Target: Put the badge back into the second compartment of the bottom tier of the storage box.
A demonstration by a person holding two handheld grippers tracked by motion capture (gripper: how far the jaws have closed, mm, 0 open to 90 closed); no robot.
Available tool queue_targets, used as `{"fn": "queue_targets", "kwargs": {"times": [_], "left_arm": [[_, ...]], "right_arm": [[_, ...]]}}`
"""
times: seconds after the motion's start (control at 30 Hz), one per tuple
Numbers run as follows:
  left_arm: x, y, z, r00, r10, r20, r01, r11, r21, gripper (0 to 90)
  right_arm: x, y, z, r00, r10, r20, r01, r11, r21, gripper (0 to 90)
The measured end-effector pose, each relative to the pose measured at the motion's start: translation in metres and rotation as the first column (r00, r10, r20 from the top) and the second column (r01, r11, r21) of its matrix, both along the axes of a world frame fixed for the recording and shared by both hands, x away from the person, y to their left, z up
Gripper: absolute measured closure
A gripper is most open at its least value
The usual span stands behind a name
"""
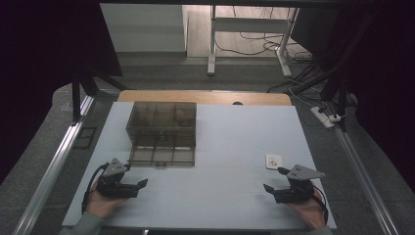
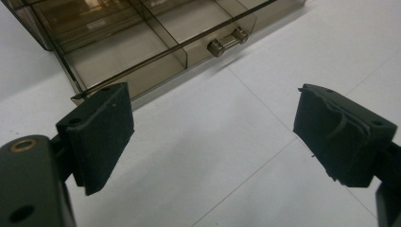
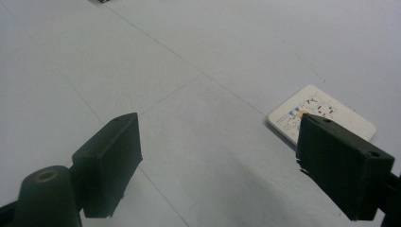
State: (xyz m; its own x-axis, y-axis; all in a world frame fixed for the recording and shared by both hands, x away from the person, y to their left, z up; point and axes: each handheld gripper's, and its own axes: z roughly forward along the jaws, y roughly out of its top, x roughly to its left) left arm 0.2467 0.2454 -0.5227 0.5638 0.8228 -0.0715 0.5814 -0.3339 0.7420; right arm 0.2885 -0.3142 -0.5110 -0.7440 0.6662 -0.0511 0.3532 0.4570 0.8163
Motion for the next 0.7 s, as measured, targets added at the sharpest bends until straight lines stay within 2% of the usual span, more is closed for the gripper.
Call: {"fn": "queue_targets", "kwargs": {"times": [0.37, 0.47, 0.53, 0.57, 0.63, 0.7], "left_arm": [[-0.0017, 0.0021, 0.0014, 0.9994, -0.005, 0.035, 0.005, 0.9998, -0.018, 13.5], [-0.0017, 0.0022, 0.0025, 0.9989, 0.008, 0.046, -0.006, 0.9994, -0.034, 13.6], [0.0007, 0.0004, 0.0019, 0.999, -0.001, 0.045, 0.002, 0.9996, -0.027, 13.7], [0.0007, 0.0004, 0.0019, 0.999, -0.001, 0.045, 0.002, 0.9996, -0.027, 13.6], [0.003, -0.0014, 0.0013, 0.9989, -0.013, 0.044, 0.014, 0.9997, -0.021, 13.6], [0.0041, -0.0028, 0.0012, 0.9984, -0.026, 0.05, 0.027, 0.9996, -0.011, 13.6]], "right_arm": [[-0.0003, -0.0025, 0.0014, 1.0, -0.006, 0.004, 0.006, 1.0, 0.008, 15.4], [0.0011, -0.0057, 0.0017, 0.9998, -0.017, -0.009, 0.017, 0.999, 0.042, 15.5], [0.0016, -0.007, 0.0016, 0.9995, -0.022, -0.022, 0.024, 0.998, 0.053, 15.9], [0.0016, -0.007, 0.0016, 0.9995, -0.022, -0.022, 0.024, 0.998, 0.053, 15.9], [0.0019, -0.0052, 0.0, 0.9995, -0.021, -0.023, 0.021, 1.0, 0.017, 15.9], [0.0017, -0.0039, -0.0005, 0.9996, -0.02, -0.021, 0.02, 1.0, 0.017, 15.9]]}}
